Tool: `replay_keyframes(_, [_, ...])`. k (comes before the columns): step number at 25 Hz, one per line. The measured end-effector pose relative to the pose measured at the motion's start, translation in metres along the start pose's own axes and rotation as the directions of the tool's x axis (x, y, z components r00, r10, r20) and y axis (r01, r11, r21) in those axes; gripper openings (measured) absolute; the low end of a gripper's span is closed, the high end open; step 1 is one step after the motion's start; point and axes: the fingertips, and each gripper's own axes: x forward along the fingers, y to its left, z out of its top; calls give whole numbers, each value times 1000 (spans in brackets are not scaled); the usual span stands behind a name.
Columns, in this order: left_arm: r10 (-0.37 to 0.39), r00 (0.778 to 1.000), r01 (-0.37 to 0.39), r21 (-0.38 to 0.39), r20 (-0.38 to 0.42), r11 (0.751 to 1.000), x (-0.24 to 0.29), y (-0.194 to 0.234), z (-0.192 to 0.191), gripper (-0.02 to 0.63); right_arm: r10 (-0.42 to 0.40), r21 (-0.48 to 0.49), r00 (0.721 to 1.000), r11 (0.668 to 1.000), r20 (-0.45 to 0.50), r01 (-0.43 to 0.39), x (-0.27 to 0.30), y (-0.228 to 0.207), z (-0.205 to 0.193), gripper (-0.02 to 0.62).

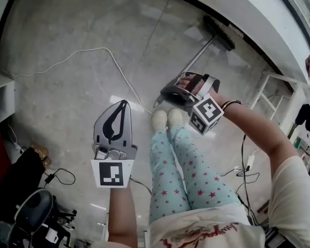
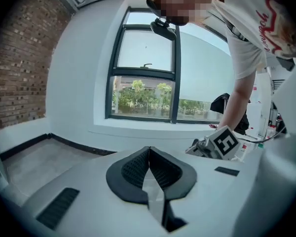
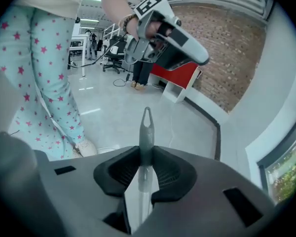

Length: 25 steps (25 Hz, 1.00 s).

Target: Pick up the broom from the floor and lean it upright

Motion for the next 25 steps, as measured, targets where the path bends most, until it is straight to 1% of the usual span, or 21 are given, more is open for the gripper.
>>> replay_keyframes(2, [-40, 999, 40, 21, -8, 999, 6, -10, 27, 21, -57, 25, 998, 998, -26, 57, -40, -24, -2, 100])
replay_keyframes(4, [-84, 996, 84, 49, 3, 995, 17, -16, 55, 21, -133, 72, 989, 988, -61, 138, -75, -52, -10, 100])
replay_keyframes(6, [-124, 992, 123, 85, 11, 989, 29, -28, 84, 21, -205, 120, 975, 969, -83, 214, -110, -75, -18, 100])
replay_keyframes(9, [-168, 986, 164, 127, 21, 978, 48, -51, 124, 21, -296, 163, 951, 938, -91, 307, -160, -99, -31, 100])
replay_keyframes(12, [-204, 979, 202, 167, -1, 965, 76, -73, 149, 21, -372, 199, 925, 903, -79, 381, -205, -120, -45, 101])
replay_keyframes(15, [-217, 976, 214, 188, -7, 959, 110, -97, 171, 21, -414, 218, 910, 885, -35, 411, -249, -136, -60, 106])
replay_keyframes(18, [-235, 972, 228, 225, 3, 947, 153, -128, 199, 21, -430, 207, 903, 884, 9, 419, -292, -159, -81, 112])
replay_keyframes(20, [-256, 967, 244, 229, 24, 942, 181, -155, 221, 21, -429, 203, 903, 888, 36, 414, -318, -177, -95, 118])
replay_keyframes(22, [-291, 956, 276, 234, 30, 932, 206, -187, 239, 21, -436, 231, 898, 881, 58, 412, -348, -189, -112, 120])
replay_keyframes(23, [-310, 950, 294, 241, 28, 925, 219, -202, 246, 21, -453, 256, 889, 869, 63, 425, -364, -195, -123, 121])
replay_keyframes(25, [-335, 942, 319, 255, 22, 913, 246, -224, 261, 21, -512, 316, 857, 824, 60, 471, -399, -209, -147, 121])
